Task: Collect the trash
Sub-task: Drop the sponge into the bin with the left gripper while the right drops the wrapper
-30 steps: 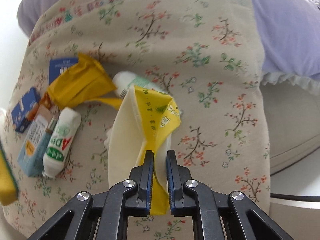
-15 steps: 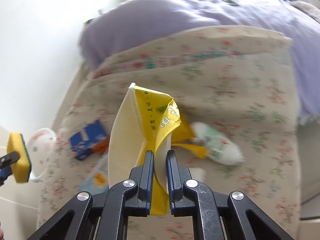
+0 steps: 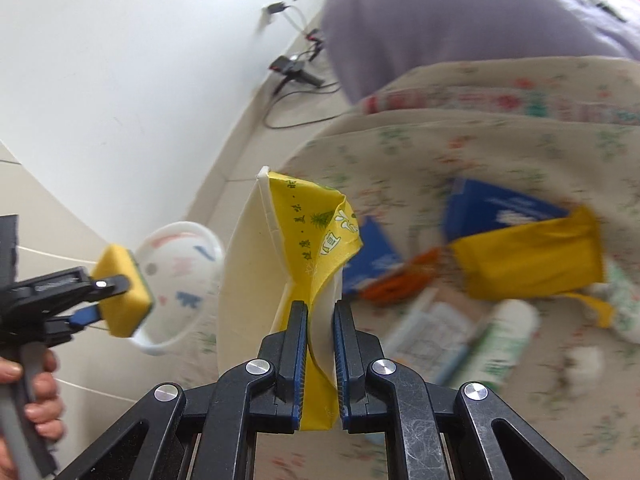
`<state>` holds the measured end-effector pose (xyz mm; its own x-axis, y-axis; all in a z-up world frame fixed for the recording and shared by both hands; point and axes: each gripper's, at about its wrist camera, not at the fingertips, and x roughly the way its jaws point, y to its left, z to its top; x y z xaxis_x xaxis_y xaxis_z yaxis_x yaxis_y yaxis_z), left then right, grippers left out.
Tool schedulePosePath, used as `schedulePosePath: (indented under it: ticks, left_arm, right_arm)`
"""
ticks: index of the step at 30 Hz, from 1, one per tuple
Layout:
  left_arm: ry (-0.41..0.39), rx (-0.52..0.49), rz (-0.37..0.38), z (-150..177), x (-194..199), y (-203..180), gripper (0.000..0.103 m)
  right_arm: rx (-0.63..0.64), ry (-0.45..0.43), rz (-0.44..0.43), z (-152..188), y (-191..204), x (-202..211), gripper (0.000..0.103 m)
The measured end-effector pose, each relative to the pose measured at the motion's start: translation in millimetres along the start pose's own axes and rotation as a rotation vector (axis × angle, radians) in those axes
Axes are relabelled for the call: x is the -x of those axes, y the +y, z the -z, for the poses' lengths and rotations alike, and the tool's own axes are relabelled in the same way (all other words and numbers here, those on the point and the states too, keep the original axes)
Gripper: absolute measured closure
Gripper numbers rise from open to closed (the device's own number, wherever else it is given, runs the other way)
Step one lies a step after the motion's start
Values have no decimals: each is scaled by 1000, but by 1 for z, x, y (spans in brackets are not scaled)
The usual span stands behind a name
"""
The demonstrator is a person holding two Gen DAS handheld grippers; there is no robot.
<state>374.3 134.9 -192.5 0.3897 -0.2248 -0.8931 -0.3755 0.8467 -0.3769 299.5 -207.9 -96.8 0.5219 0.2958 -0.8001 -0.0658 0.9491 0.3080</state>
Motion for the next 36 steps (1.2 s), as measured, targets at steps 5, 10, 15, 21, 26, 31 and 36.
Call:
schedulePosePath:
  ticks: [5,10,15,21,26,31,36]
  left_arm:
    - [41,104,31,-9,-10,22,39]
    - [11,150,110,-12,10,27,15]
    - [-24,152,90,-13,30,31,15]
    - [-101,100,93,-10,64,25,15]
    - [-131,93,85,-10,75,26,15]
    - [-126,89,82,-9,74,27,15]
    - [-118,50,85,-3,72,13,15]
  right_arm:
    - [1,6,-54,-6,31,-28,92]
    - [4,20,-105,-13,61,-60,92]
    - [-11,43,-136,-13,79,-87,92]
    - [-3,69,-158,-15,99,-121,91]
    - [0,58,-227,-13,122,-145,81]
    - [4,76,-220,-8,131,-156,59]
    - [-4,61,-192,-13,120,-138,59]
